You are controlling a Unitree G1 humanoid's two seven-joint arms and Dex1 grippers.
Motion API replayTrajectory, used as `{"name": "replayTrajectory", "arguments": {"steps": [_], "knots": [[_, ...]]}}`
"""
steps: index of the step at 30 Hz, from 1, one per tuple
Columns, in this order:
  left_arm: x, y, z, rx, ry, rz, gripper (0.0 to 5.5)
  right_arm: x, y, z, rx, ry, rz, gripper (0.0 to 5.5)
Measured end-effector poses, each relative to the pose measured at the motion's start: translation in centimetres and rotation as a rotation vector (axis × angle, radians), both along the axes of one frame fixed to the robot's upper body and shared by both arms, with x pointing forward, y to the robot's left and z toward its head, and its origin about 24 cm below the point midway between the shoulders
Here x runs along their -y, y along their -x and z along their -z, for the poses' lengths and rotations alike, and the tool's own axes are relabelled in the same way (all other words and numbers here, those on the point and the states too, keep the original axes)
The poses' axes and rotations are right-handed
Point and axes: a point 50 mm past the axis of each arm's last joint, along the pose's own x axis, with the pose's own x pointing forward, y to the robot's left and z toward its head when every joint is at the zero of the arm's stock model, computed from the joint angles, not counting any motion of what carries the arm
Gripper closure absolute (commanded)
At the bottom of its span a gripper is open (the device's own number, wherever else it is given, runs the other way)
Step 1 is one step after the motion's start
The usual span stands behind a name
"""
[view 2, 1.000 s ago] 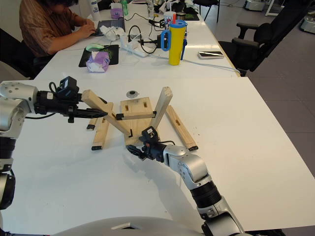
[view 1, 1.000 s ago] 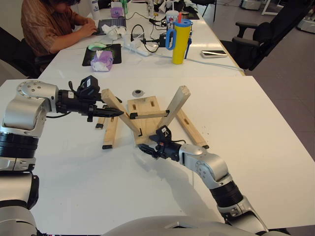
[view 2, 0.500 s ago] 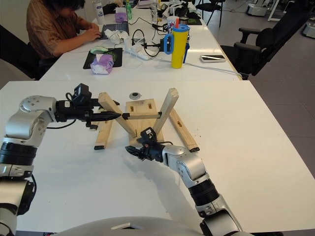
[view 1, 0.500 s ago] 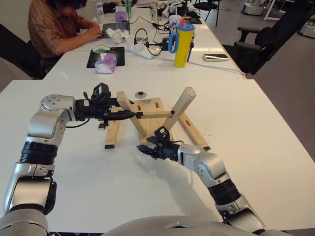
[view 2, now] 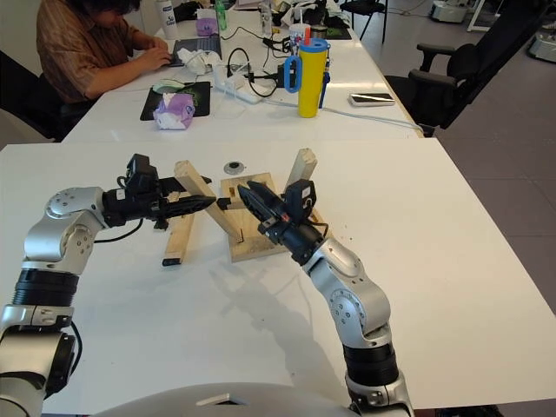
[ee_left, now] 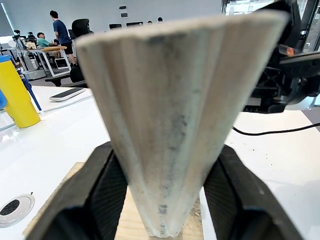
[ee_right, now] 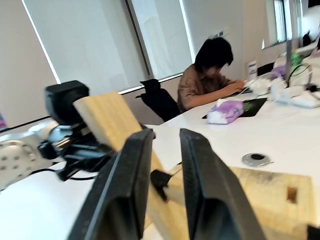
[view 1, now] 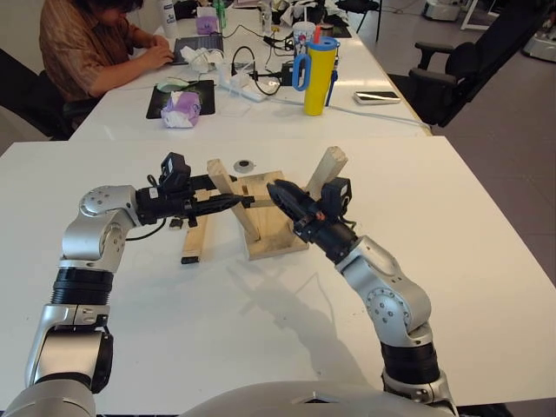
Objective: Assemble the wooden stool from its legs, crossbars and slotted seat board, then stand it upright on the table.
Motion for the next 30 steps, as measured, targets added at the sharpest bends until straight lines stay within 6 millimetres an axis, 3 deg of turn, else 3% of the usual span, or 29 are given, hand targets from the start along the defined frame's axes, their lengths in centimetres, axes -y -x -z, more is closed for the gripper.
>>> {"name": "replayTrajectory", "arguments": {"steps": [2, 3, 5, 9, 12, 15, 20, 24, 30], "knots": [[0.1, 0.0, -0.1, 0.003, -0.007, 0.005, 3.43, -1.2, -1.0, -0.6, 0.078, 0.084, 0.045, 5.40], [0.2, 0.0, -0.1, 0.005, -0.008, 0.007, 3.43, -1.7, -1.2, 0.1, 0.066, 0.126, 0.055, 5.49], [0.3, -0.1, -0.2, 0.008, -0.010, 0.012, 3.43, -2.4, -1.8, 3.5, -0.039, 0.273, 0.065, 5.49], [0.3, -0.2, 0.1, -0.002, -0.021, 0.007, 3.43, -2.8, -1.8, 4.4, -0.016, 0.377, 0.066, 5.49], [0.4, -0.3, 0.2, -0.008, -0.028, 0.010, 3.43, -2.7, -1.8, 4.5, -0.019, 0.380, 0.065, 5.49], [0.4, -0.3, 0.2, -0.007, -0.030, 0.010, 3.43, -1.9, -1.3, 4.5, -0.037, 0.261, 0.051, 5.49], [0.3, -0.5, -0.3, -0.002, -0.036, 0.034, 3.43, 1.5, 1.0, 3.9, 0.004, 0.116, -0.022, 5.49], [-0.3, -0.9, -1.1, -0.009, -0.075, 0.075, 3.43, 2.8, 2.4, 7.3, -0.129, 0.160, -0.056, 5.49], [-0.1, -1.6, -1.7, 0.001, -0.128, 0.124, 3.43, 1.0, 1.4, 11.0, -0.272, 0.206, -0.013, 5.49]]}}
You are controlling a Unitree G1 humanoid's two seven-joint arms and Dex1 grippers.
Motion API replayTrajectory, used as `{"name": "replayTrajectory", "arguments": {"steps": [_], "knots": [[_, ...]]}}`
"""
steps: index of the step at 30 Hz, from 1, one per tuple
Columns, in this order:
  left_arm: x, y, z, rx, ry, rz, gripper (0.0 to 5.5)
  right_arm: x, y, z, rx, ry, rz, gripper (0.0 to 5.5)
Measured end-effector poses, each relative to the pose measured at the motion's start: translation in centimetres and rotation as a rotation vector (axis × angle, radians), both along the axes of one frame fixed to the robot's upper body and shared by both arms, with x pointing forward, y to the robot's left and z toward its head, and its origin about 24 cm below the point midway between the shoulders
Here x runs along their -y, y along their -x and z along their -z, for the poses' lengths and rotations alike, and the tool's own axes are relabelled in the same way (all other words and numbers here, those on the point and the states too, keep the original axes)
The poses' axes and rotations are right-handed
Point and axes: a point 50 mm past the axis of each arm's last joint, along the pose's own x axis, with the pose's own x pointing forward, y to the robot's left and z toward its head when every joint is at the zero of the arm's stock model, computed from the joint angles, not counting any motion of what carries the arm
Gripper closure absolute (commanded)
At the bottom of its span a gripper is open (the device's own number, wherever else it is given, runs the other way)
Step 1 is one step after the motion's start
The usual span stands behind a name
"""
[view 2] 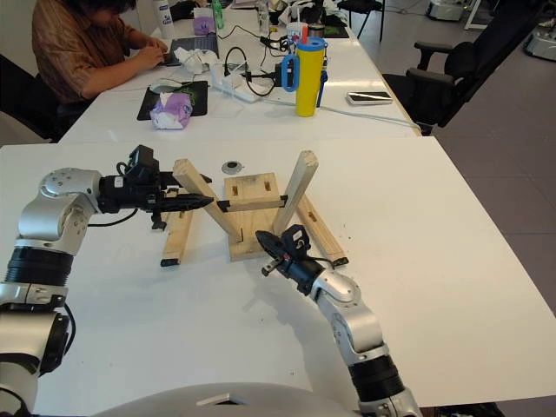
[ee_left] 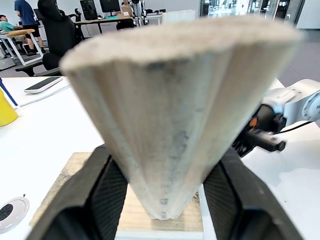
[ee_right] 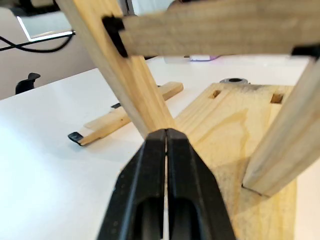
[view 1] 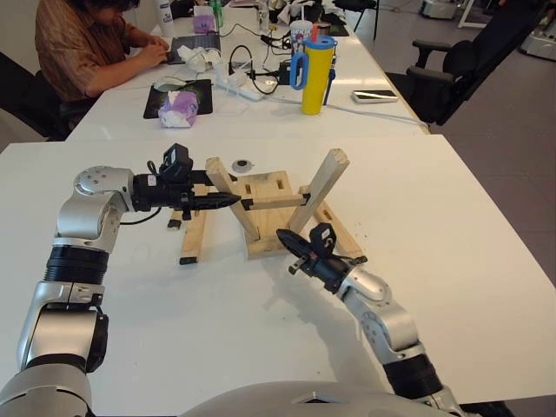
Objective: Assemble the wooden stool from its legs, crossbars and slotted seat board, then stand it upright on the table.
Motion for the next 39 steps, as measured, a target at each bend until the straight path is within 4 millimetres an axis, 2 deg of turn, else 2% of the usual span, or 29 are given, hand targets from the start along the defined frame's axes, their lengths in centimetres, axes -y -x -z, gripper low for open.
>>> {"name": "replayTrajectory", "arguments": {"steps": [2, 3, 5, 8, 10, 12, 15, 17, 19, 21, 23, 26, 28, 30, 31, 32, 34, 36, 39], "knots": [[0.1, -0.1, -0.1, 0.002, -0.005, 0.007, 3.43, -0.6, -0.5, 0.6, -0.028, 0.015, 0.018, 5.49], [0.1, -0.1, -0.1, 0.002, -0.004, 0.008, 3.08, -0.9, -0.8, 1.1, -0.047, 0.036, 0.033, 5.50], [0.1, -0.2, 0.0, -0.004, -0.014, 0.003, 2.83, -1.1, -1.1, 1.5, -0.068, 0.051, 0.056, 5.50], [0.1, 0.2, 2.0, -0.085, -0.022, -0.023, 2.40, -1.2, -1.6, 1.3, -0.063, 0.093, 0.068, 5.50], [-0.3, 0.3, 2.1, -0.089, -0.014, -0.055, 2.11, -1.1, -1.7, 1.4, -0.073, 0.106, 0.071, 5.50], [-1.2, 0.7, 1.6, -0.074, -0.007, -0.097, 1.81, -1.1, -1.8, 1.4, -0.077, 0.109, 0.072, 5.50], [-3.6, 2.0, 0.4, -0.084, 0.003, -0.155, 1.81, -1.0, -1.9, 1.4, -0.078, 0.118, 0.076, 5.50], [-4.7, 2.9, -0.3, -0.108, 0.033, -0.169, 2.02, -0.9, -1.9, 1.4, -0.078, 0.121, 0.078, 5.50], [-5.4, 3.4, -1.6, -0.120, 0.128, -0.186, 2.25, -0.7, -2.0, 1.5, -0.077, 0.125, 0.079, 5.50], [-5.7, 3.6, -4.0, -0.081, 0.275, -0.200, 2.52, -0.6, -2.0, 1.4, -0.075, 0.126, 0.075, 5.50], [-5.3, 3.4, -7.6, 0.005, 0.471, -0.190, 2.56, -0.6, -2.1, 1.5, -0.073, 0.126, 0.072, 5.50], [-3.2, 3.4, -13.3, 0.160, 0.714, -0.134, 2.56, -0.7, -2.3, 1.4, -0.072, 0.128, 0.059, 5.50], [-1.8, 3.4, -15.4, 0.210, 0.802, -0.141, 2.56, -0.8, -2.4, 1.4, -0.071, 0.128, 0.056, 5.50], [0.1, 3.1, -16.5, 0.214, 0.856, -0.185, 2.56, -0.8, -2.5, 1.5, -0.076, 0.133, 0.049, 5.50], [1.1, 2.7, -16.3, 0.191, 0.845, -0.209, 2.56, -0.9, -2.6, 1.6, -0.077, 0.135, 0.047, 5.50], [2.6, 1.9, -15.0, 0.140, 0.780, -0.239, 2.56, -1.0, -2.7, 1.5, -0.075, 0.135, 0.044, 5.50], [4.8, 0.6, -10.5, 0.035, 0.585, -0.305, 2.56, -1.2, -2.8, 1.2, -0.057, 0.128, 0.040, 5.50], [6.0, 0.1, -5.3, -0.054, 0.431, -0.384, 2.56, -1.4, -2.9, 1.3, -0.056, 0.127, 0.034, 5.50], [6.6, 0.5, -4.7, 0.088, 0.371, -0.436, 2.56, -1.4, -3.0, 1.7, -0.070, 0.148, 0.027, 5.50]]}}
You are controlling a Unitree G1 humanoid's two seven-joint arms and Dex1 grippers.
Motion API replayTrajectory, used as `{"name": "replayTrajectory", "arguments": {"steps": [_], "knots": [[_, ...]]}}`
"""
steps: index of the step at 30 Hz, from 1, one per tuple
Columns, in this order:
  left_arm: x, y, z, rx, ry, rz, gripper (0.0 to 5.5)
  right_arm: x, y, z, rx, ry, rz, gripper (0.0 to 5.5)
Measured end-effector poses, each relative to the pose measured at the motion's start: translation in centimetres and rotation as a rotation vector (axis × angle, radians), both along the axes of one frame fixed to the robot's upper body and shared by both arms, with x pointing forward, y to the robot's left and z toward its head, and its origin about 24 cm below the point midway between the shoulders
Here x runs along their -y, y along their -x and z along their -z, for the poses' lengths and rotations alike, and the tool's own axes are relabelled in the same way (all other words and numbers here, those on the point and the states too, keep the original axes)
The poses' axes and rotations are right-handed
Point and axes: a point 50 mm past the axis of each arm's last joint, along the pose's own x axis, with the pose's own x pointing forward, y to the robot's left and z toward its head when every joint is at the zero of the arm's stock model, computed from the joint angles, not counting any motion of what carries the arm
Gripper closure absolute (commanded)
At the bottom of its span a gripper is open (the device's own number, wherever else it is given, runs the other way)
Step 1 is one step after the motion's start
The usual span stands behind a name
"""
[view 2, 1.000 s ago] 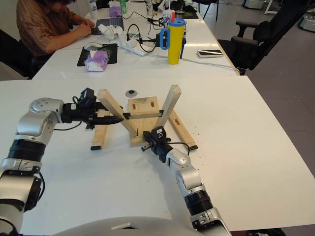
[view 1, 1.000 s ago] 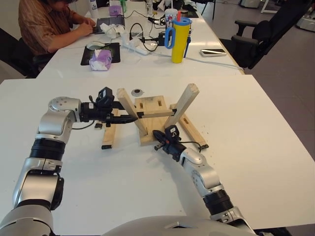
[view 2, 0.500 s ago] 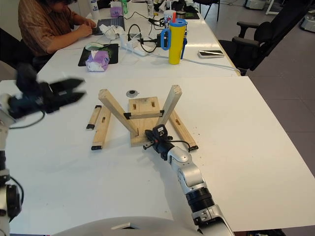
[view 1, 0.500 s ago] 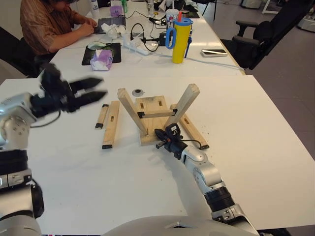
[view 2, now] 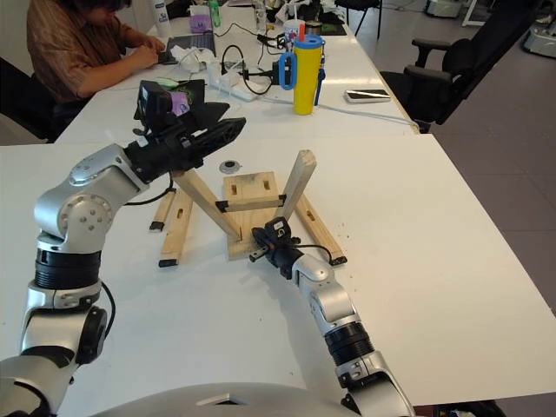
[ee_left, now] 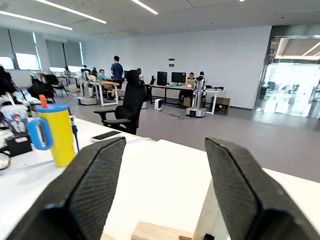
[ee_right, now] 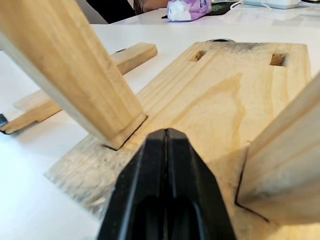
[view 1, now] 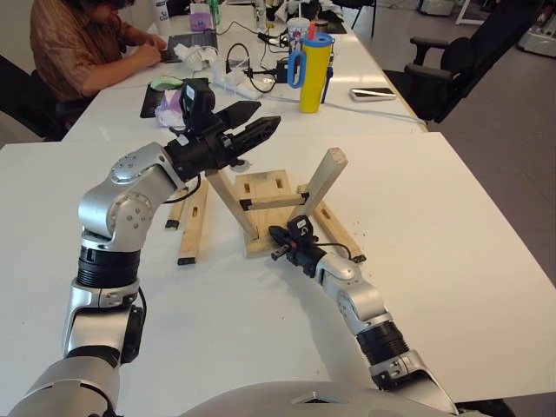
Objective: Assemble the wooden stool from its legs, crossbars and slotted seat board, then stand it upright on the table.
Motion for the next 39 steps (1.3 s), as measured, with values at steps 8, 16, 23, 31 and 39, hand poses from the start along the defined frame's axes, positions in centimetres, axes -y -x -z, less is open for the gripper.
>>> {"name": "replayTrajectory", "arguments": {"steps": [8, 16, 23, 31, 39], "knots": [[-1.6, 0.6, -9.9, 0.364, 0.364, -0.232, 2.56, -0.4, -0.6, 0.0, 0.005, 0.030, -0.019, 5.50], [-0.7, 0.9, -1.4, 0.073, 0.072, -0.366, 2.56, -0.4, -0.7, -0.4, 0.029, 0.021, -0.016, 5.50], [1.1, 1.4, 1.1, 0.164, -0.085, -0.456, 2.56, 0.1, -0.2, 0.6, -0.021, 0.044, -0.010, 5.50], [-1.9, 2.9, -0.5, 0.306, 0.062, -0.657, 2.56, -0.1, 0.1, 0.1, -0.001, -0.026, 0.013, 5.50], [-6.5, 7.7, 5.8, 0.176, -0.157, -0.883, 2.56, 0.6, 2.3, -4.6, 0.206, -0.202, -0.014, 5.50]]}}
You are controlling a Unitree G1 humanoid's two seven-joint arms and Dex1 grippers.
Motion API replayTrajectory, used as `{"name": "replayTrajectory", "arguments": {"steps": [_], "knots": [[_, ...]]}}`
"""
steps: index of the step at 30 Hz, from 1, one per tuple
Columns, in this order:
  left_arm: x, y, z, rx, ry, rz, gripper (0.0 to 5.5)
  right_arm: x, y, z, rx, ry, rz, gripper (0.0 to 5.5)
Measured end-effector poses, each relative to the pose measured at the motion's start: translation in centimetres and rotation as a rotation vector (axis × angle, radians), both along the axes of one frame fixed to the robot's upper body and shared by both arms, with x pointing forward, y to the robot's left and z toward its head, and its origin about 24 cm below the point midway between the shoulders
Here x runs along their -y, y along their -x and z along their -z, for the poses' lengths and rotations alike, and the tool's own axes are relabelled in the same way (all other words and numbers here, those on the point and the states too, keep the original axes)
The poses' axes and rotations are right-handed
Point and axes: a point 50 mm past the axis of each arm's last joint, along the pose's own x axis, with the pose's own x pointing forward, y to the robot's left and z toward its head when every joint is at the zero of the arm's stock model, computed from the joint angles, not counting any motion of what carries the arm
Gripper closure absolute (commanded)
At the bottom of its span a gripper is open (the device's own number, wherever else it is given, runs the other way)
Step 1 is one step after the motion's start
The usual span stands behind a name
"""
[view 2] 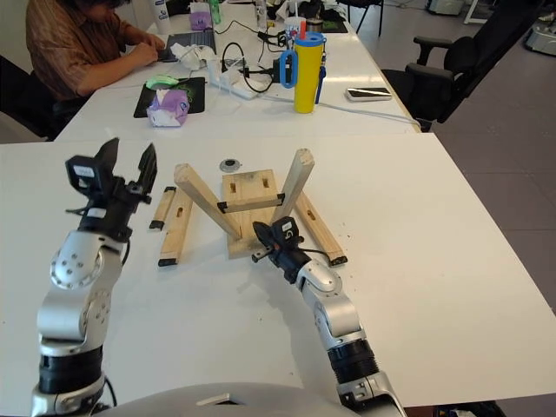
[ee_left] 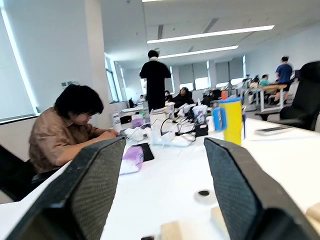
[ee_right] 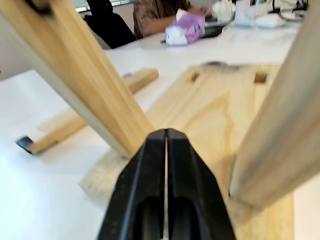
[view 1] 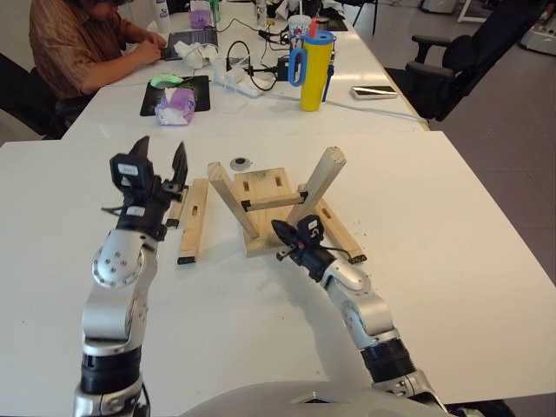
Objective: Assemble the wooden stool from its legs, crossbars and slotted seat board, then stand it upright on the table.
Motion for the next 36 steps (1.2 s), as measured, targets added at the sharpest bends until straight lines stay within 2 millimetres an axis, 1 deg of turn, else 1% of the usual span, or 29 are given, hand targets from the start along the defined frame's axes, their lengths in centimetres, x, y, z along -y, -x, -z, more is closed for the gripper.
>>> {"name": "replayTrajectory", "arguments": {"steps": [1, 2, 3, 4, 5, 7, 9, 10, 11, 13, 15, 17, 19, 21, 24, 26, 29, 32, 36], "knots": [[-0.1, 0.8, 0.7, -0.028, -0.016, 0.004, 2.56, 0.2, 0.6, -0.8, 0.017, -0.018, -0.030, 5.50], [-0.1, 1.6, 1.2, -0.051, -0.029, 0.034, 2.56, 0.6, 1.3, -1.2, 0.016, -0.017, -0.056, 5.50], [0.0, 2.5, 2.0, -0.091, -0.041, 0.086, 2.56, 1.5, 2.3, -1.1, -0.012, 0.008, -0.084, 5.50], [0.0, 2.9, 2.4, -0.117, -0.034, 0.137, 2.56, 2.3, 2.9, -0.8, -0.044, 0.027, -0.096, 5.50], [0.1, 3.5, 3.0, -0.158, -0.018, 0.221, 2.56, 3.8, 3.7, -0.1, -0.104, 0.065, -0.097, 5.50], [0.1, 4.0, 3.4, -0.213, 0.013, 0.384, 2.56, 6.4, 4.5, 0.7, -0.182, 0.122, -0.085, 5.50], [-0.2, 4.3, 4.0, -0.290, 0.002, 0.562, 2.56, 8.7, 4.5, 0.5, -0.212, 0.160, -0.073, 5.50], [-0.5, 4.5, 4.3, -0.341, -0.008, 0.657, 2.56, 9.7, 4.2, 0.1, -0.211, 0.163, -0.062, 5.50], [-0.8, 4.7, 4.6, -0.395, -0.015, 0.725, 2.56, 10.5, 3.4, -0.6, -0.186, 0.173, -0.041, 5.50], [-1.1, 4.8, 5.6, -0.492, -0.024, 0.815, 2.56, 11.5, 0.9, -2.2, -0.107, 0.186, 0.015, 5.50], [-0.4, 4.9, 6.4, -0.557, -0.016, 0.895, 2.56, 12.0, -1.4, -3.5, -0.038, 0.197, 0.063, 5.50], [0.9, 4.7, 7.1, -0.604, -0.025, 0.994, 2.56, 12.0, -3.9, -4.9, 0.035, 0.216, 0.103, 5.50], [1.6, 4.6, 7.6, -0.650, -0.044, 1.047, 2.56, 11.5, -5.6, -5.5, 0.078, 0.243, 0.101, 5.50], [1.8, 4.2, 7.9, -0.687, -0.054, 1.061, 2.56, 10.7, -6.6, -5.6, 0.099, 0.257, 0.071, 5.50], [2.3, 3.2, 7.9, -0.729, -0.080, 1.059, 2.56, 8.7, -7.5, -5.7, 0.142, 0.272, -0.035, 5.50], [2.5, 3.0, 8.1, -0.759, -0.103, 1.056, 2.56, 7.7, -7.5, -6.0, 0.174, 0.277, -0.111, 5.50], [2.8, 3.3, 9.2, -0.831, -0.127, 1.056, 2.56, 6.3, -6.7, -5.9, 0.202, 0.286, -0.252, 5.50], [2.7, 3.4, 10.1, -0.884, -0.149, 1.033, 2.56, 4.8, -5.5, -6.2, 0.237, 0.276, -0.393, 5.50], [2.3, 3.8, 10.6, -0.923, -0.184, 1.018, 2.56, 3.4, -4.6, -6.3, 0.250, 0.259, -0.469, 5.50]]}}
